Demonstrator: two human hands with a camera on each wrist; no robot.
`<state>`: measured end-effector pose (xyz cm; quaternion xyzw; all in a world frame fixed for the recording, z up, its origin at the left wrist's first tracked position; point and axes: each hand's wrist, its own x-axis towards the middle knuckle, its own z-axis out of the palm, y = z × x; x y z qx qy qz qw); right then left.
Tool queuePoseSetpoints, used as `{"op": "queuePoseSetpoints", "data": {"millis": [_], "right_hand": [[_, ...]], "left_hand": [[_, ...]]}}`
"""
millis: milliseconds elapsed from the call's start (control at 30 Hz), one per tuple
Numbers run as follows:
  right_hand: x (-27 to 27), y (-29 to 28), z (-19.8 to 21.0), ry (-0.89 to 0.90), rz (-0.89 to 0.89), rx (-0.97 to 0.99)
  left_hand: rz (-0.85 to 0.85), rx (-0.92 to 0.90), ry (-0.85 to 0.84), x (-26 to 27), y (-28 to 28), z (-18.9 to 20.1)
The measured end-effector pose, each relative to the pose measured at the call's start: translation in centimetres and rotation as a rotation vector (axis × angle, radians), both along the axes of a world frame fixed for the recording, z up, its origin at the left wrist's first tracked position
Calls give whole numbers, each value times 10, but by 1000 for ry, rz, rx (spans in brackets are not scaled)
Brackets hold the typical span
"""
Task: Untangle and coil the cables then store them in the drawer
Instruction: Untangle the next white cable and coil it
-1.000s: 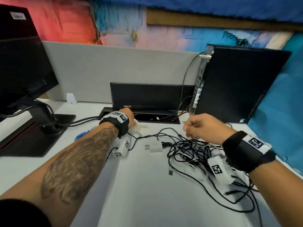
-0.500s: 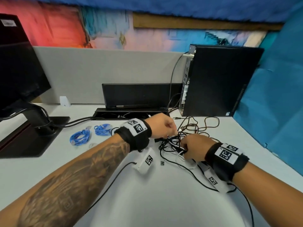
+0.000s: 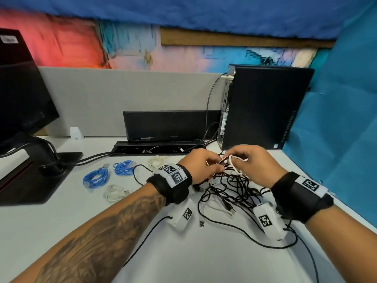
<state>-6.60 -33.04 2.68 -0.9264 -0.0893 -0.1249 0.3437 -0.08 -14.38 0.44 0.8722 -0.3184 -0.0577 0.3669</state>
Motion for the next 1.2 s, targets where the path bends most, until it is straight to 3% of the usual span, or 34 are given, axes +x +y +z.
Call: {"op": "queuePoseSetpoints", "data": {"millis": [100, 267, 467, 700, 900, 1000, 1033, 1133, 1200], "right_hand": [[1, -6, 6, -95, -55, 25], [1, -1, 26, -127, 4, 160], [9, -21, 46, -59, 52, 258], [6, -32, 49, 27, 45, 188], [7, -31, 41, 251, 156, 558], [9, -39, 37, 245, 111, 708], [7, -43, 36, 206, 61, 695], [2, -54, 28, 53, -145, 402], [5, -57, 23, 104, -163, 261]], "left_hand": [[-16, -81, 31, 1, 0, 6], [7, -105, -163, 2, -9, 13], [0, -444, 135, 6, 6, 26], [98, -673, 207, 14, 11, 34], [116, -913, 362, 18, 7, 56], [239, -980, 350, 25, 11, 60], [290, -1026, 362, 31, 16, 60], [325, -1145, 423, 45, 31, 61], [265, -1143, 440, 44, 32, 62]]}}
